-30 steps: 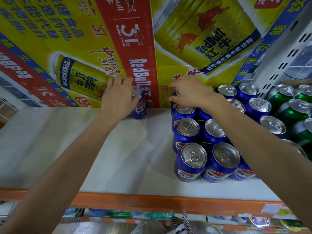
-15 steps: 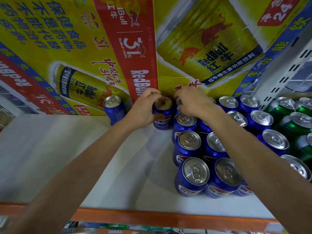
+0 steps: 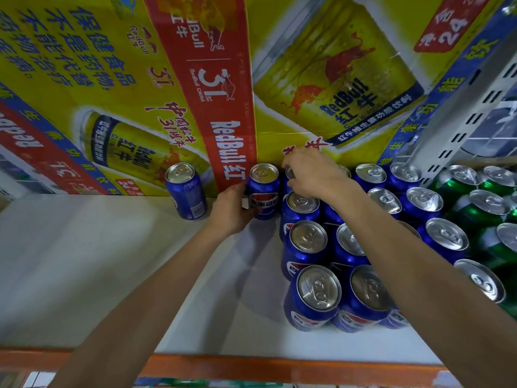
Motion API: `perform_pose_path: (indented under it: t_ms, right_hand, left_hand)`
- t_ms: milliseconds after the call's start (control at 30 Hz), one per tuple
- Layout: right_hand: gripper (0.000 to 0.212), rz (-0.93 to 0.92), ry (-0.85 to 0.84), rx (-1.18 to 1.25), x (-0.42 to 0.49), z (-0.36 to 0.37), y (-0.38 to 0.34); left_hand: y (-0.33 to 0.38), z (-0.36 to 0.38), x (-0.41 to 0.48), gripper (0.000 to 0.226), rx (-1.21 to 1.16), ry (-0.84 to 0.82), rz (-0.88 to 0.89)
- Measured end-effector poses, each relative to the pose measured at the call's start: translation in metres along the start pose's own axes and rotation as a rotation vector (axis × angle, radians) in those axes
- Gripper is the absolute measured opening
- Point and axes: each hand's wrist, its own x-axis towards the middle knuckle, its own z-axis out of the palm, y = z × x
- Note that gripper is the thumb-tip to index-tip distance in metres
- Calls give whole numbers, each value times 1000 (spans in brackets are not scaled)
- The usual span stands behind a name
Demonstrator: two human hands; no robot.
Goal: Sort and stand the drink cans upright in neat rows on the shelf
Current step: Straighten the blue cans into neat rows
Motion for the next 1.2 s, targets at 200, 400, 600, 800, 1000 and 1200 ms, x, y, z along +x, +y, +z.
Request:
perform_pose_path:
  t_ms: [200,400,600,800,1000,1200]
  right_hand:
    - [33,14,10,18,-3,-1,-2]
    - [42,24,-14,73,-7,-2,0]
    - [36,33,2,41,-7,-1,-4]
    - [38,54,-38,91,-7,-5,-4]
    - [60,-184,74,343,-16,-14,-43]
    - [60,-293,-140,130,-24,-11,-61]
  left_hand:
    - [-2,3,-12,52,-70,22,-20]
    - [-22,8,-48,32,-221,332,-359]
    - [-63,-30,-42,82,-388,534,-462]
    - [-58,-38,-35,75,-456,391,-314]
    - [-60,7,-48,90,-276,242,-241]
    - [-26,13,-72,74,-276,94,-52]
